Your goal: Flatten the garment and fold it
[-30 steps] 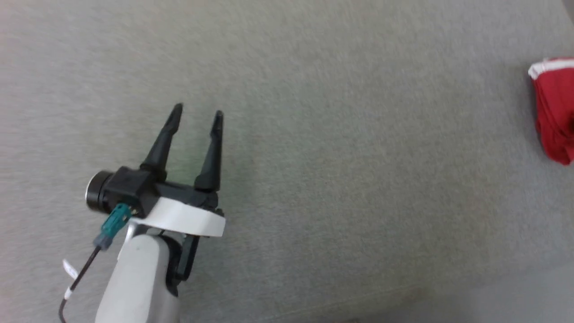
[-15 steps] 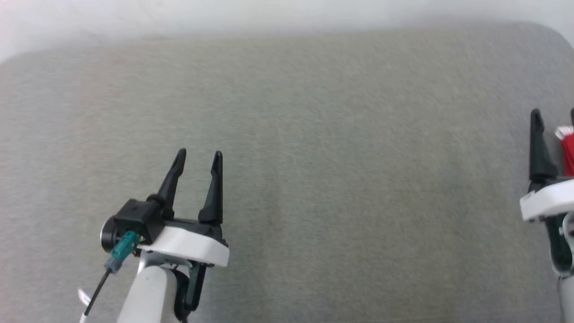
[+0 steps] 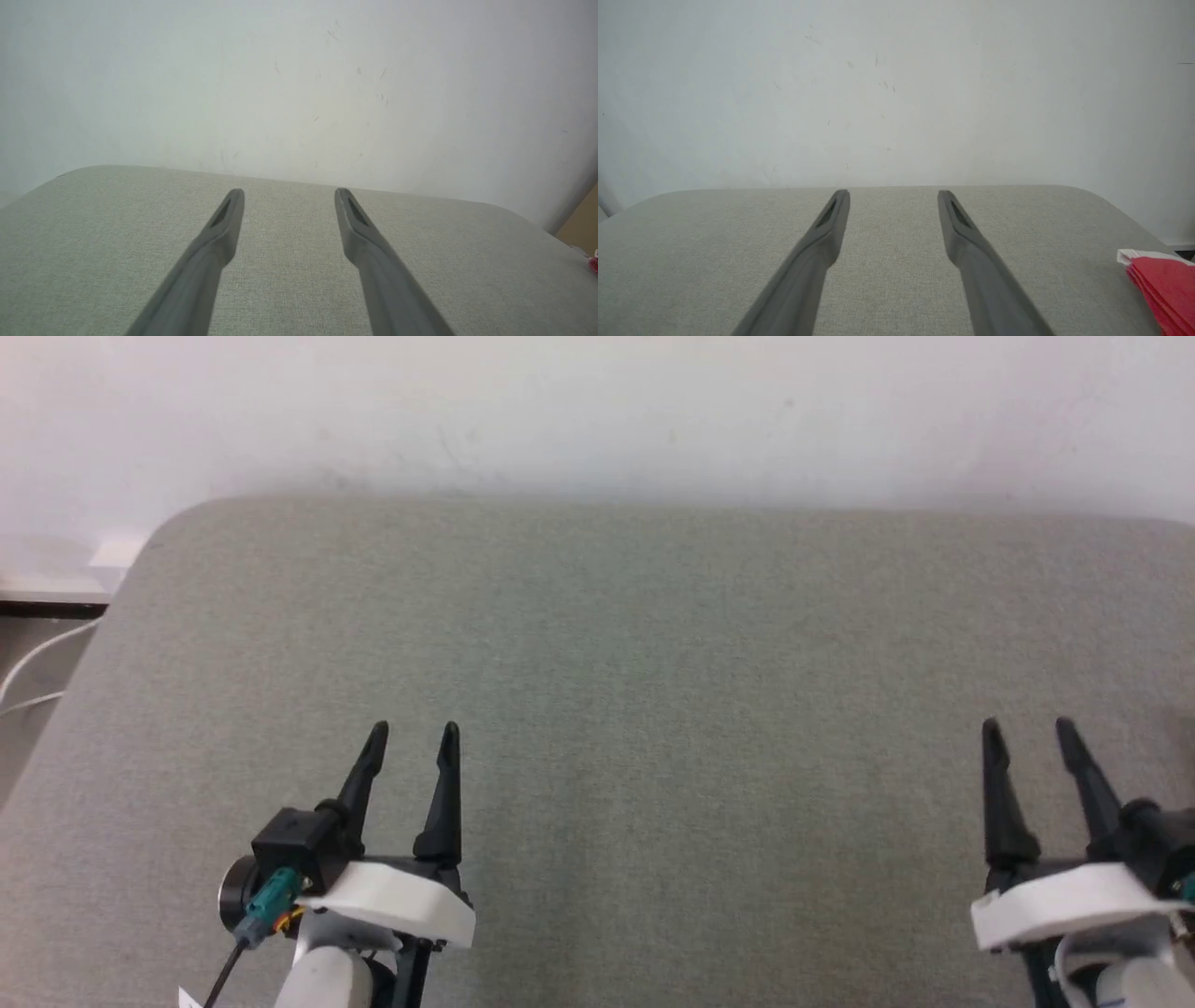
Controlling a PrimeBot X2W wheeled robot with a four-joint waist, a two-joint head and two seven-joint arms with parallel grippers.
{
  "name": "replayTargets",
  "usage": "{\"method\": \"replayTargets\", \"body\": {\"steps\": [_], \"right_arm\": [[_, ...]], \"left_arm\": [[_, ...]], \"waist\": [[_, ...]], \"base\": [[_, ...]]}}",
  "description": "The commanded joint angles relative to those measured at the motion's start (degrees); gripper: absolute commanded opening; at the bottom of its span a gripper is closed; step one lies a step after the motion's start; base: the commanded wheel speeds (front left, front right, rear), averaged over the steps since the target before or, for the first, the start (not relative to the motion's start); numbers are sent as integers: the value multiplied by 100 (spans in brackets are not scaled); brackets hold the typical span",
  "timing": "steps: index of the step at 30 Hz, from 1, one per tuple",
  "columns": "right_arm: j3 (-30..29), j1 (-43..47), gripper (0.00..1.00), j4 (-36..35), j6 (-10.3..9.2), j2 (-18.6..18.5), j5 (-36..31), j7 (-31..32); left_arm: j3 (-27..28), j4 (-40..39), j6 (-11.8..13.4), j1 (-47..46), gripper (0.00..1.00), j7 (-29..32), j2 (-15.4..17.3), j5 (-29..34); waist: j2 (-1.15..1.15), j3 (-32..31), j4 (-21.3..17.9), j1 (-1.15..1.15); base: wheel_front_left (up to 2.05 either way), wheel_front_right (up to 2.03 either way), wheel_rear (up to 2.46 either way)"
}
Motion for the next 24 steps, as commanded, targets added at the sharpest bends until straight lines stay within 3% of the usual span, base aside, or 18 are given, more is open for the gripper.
{"method": "replayTargets", "body": {"steps": [1, 24], "right_arm": [[36, 152, 100, -50, -11, 58, -59, -39], [330, 724, 100, -113, -11, 157, 19, -94]], "left_arm": [[7, 25, 54, 93, 100, -27, -17, -11], [6, 37, 192, 520, 100, -27, -19, -4]], "waist": [[0, -164, 151, 1], [0, -313, 268, 1]], "base": [[0, 0, 0], [0, 0, 0]]}}
